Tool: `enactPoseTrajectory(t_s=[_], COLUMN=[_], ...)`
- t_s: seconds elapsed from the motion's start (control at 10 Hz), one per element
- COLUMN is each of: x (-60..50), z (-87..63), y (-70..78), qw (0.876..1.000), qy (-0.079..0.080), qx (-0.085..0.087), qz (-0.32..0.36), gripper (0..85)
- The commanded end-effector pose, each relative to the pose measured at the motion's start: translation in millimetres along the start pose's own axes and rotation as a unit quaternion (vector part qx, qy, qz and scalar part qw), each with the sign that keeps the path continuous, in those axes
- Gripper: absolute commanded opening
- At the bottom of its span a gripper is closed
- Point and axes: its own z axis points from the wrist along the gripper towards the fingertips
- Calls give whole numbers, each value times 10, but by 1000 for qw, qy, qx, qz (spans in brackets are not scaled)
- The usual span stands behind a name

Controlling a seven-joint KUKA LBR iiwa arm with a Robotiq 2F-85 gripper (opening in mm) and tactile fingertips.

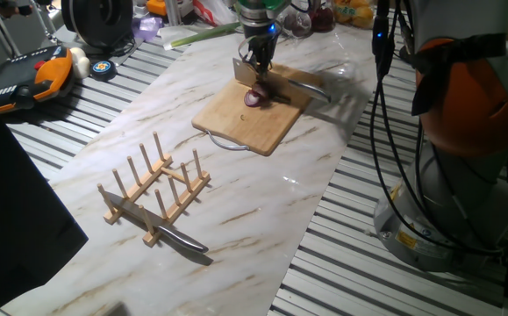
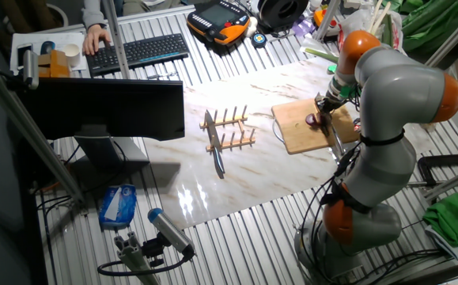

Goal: Chop the onions

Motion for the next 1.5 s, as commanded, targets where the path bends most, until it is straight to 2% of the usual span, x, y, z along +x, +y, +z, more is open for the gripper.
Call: enactPoseTrajectory(t_s=[0.0,0.6,1.4], x=[-6,-79,-57], z=[-7,6,8], y=[1,-45,-44], qw=[1000,1000,1000], qy=[0,6,-7], qx=[0,-3,-2], qz=[1,-3,-6], gripper=[7,7,7])
